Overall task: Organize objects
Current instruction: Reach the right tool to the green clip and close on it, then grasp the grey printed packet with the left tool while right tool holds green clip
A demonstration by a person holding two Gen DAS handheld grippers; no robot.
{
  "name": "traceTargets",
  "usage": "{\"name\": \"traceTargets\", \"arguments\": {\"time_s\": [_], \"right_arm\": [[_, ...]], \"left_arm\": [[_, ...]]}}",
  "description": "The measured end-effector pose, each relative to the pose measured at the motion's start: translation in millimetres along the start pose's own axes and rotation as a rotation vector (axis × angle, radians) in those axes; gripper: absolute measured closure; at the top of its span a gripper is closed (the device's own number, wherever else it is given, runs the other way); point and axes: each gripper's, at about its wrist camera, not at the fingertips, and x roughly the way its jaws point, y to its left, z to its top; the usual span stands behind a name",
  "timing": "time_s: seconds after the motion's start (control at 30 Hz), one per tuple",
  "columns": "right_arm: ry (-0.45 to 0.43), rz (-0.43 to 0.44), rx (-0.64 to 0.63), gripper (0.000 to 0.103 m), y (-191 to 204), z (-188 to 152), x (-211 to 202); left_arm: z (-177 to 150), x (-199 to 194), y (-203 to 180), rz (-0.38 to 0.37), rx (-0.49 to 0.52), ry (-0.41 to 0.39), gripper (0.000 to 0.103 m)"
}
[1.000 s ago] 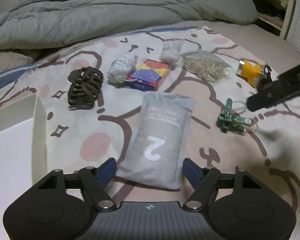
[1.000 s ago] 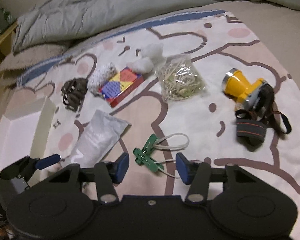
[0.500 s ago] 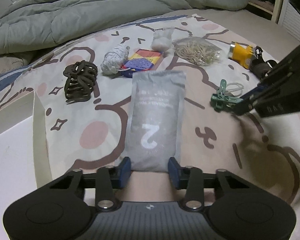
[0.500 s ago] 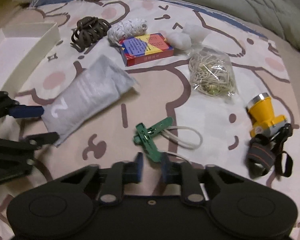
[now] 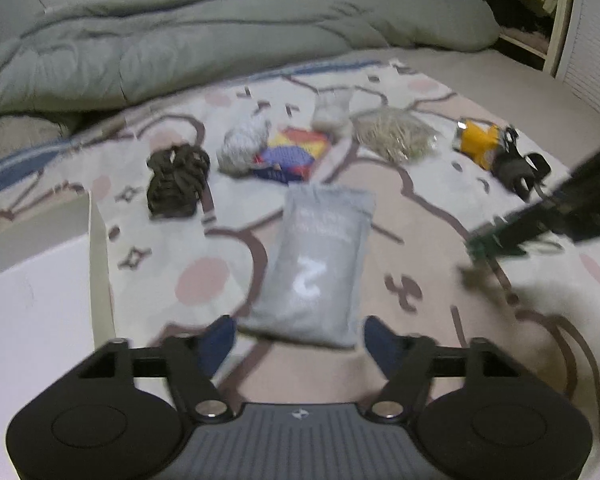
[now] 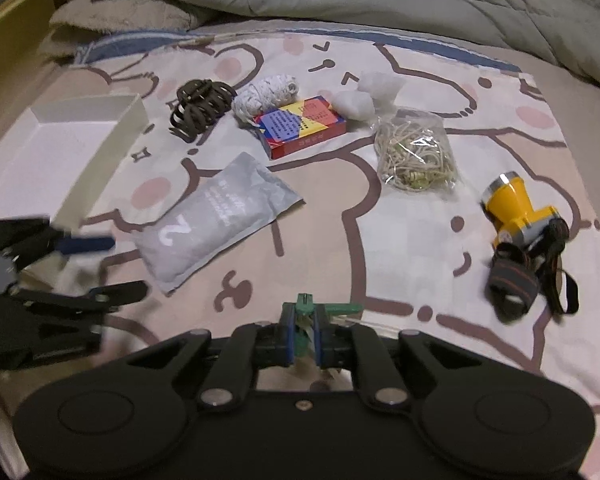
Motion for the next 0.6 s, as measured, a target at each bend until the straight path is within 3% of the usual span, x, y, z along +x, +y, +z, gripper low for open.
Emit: {"name": "traceTargets", "arguments": {"time_s": [0.43,0.6], "right_arm": [[0.108,0.164,0.000,0.094,4.0,-29.5,-3.9],[0.163,0.205,-0.040,0.092,10.9,-43.2,1.4]], "left_arm": [[11.7,50.2,-10.0,0.031,0.086,0.062,0.022],[12.2,51.6,-12.7,0.018,0.075,0.087,0.034]]}}
